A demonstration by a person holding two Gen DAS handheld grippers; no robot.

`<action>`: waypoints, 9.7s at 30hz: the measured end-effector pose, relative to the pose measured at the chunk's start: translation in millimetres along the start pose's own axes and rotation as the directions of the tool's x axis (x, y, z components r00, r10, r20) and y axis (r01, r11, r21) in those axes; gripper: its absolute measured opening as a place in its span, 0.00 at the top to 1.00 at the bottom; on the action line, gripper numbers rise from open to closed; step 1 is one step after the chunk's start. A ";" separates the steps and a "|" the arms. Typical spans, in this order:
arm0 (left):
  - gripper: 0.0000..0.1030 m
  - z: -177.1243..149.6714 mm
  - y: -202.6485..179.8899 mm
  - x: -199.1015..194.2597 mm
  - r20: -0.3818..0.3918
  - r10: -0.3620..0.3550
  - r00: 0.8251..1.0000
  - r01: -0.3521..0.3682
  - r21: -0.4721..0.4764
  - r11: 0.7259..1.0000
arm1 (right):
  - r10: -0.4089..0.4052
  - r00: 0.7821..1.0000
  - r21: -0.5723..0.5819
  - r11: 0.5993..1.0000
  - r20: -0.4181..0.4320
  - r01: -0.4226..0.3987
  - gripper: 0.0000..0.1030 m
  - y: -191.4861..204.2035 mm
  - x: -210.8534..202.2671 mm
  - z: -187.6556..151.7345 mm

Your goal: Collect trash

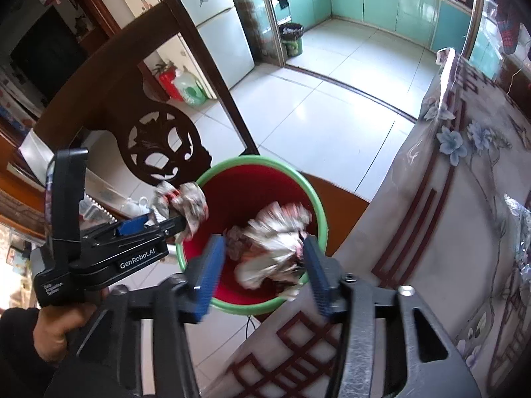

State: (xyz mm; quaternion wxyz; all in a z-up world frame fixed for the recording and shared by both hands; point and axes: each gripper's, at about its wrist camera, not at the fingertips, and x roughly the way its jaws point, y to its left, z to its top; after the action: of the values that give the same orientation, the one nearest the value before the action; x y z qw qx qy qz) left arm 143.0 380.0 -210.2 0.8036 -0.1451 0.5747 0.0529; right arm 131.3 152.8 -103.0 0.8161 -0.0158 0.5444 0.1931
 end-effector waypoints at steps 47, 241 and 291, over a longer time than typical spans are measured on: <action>0.47 -108.8 -285.5 -95.4 0.047 -0.184 0.982 0.162 0.295 0.942 | -0.245 0.967 0.352 0.901 -0.072 0.254 0.50 -365.5 -92.5 -91.7; 0.93 15.8 -20.7 25.4 -0.018 -0.020 1.000 0.021 0.079 0.997 | -0.107 0.994 0.047 0.993 0.024 0.106 0.57 -27.0 -32.1 -19.1; 0.06 -194.1 -303.5 -352.4 0.736 -0.181 0.653 0.049 0.197 0.979 | -0.390 0.635 0.268 0.921 0.667 0.284 0.00 -164.6 -343.7 -188.7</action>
State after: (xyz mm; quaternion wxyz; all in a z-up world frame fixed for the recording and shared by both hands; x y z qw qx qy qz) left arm -74.5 62.7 115.4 0.9793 -0.0818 0.1846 0.0107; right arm -94.8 -146.4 97.4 0.9821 0.0143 0.1875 -0.0100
